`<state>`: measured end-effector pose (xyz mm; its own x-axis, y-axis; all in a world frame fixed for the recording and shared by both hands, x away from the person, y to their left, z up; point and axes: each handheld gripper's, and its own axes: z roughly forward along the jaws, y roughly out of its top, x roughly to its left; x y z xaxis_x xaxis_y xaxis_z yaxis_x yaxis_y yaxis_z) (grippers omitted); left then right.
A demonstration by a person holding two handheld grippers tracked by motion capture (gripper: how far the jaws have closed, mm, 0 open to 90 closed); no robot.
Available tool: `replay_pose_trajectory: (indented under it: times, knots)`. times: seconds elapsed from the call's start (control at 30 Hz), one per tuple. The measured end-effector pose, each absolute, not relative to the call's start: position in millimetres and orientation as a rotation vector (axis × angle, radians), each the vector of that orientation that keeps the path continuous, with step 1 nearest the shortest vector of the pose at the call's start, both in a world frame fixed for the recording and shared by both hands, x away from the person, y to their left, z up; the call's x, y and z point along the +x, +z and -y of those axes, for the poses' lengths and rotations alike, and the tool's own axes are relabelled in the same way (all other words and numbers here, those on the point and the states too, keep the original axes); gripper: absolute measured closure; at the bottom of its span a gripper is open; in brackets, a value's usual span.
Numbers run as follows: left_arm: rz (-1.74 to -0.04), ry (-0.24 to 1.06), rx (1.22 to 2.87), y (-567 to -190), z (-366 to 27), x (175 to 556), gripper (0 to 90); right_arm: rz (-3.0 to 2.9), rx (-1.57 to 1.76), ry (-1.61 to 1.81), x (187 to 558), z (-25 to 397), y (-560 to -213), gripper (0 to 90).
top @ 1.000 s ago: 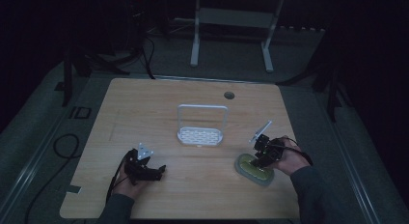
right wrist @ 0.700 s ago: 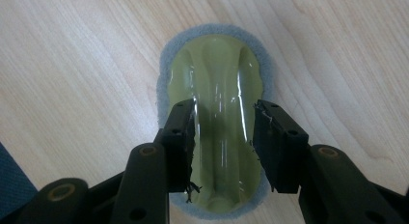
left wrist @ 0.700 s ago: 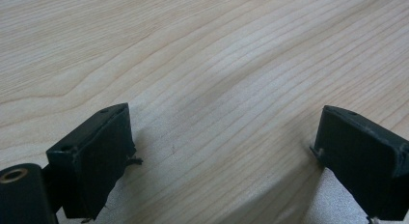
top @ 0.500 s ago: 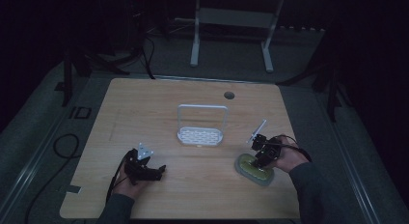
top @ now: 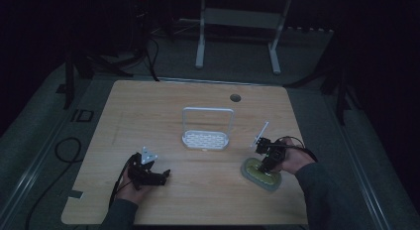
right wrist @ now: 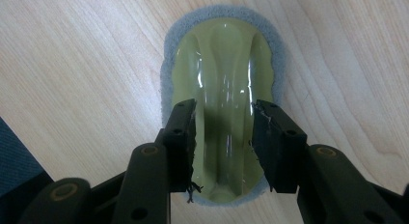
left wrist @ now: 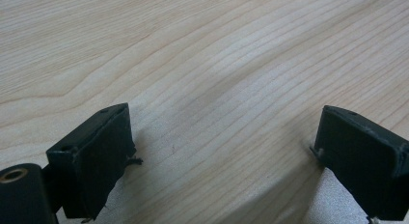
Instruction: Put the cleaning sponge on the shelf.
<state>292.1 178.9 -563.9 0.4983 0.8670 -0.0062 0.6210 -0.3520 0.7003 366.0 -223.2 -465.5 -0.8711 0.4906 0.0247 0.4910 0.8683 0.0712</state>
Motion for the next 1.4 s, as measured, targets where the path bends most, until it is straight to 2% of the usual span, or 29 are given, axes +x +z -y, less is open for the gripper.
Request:
replay_pose_trajectory:
  times: [0.3,0.7,1.4]
  knots:
    - [-1.216,0.489,2.095,-564,-179,292,6.6,3.017,-0.778,-0.033,368,221,-471,61.5]
    - [-1.216,0.489,2.095,-564,-179,292,6.6,3.015,-0.751,-0.004,369,218,-477,70.6]
    - [-1.216,0.489,2.095,-564,-179,292,6.6,3.126,-0.647,-0.075,366,205,-465,71.5]
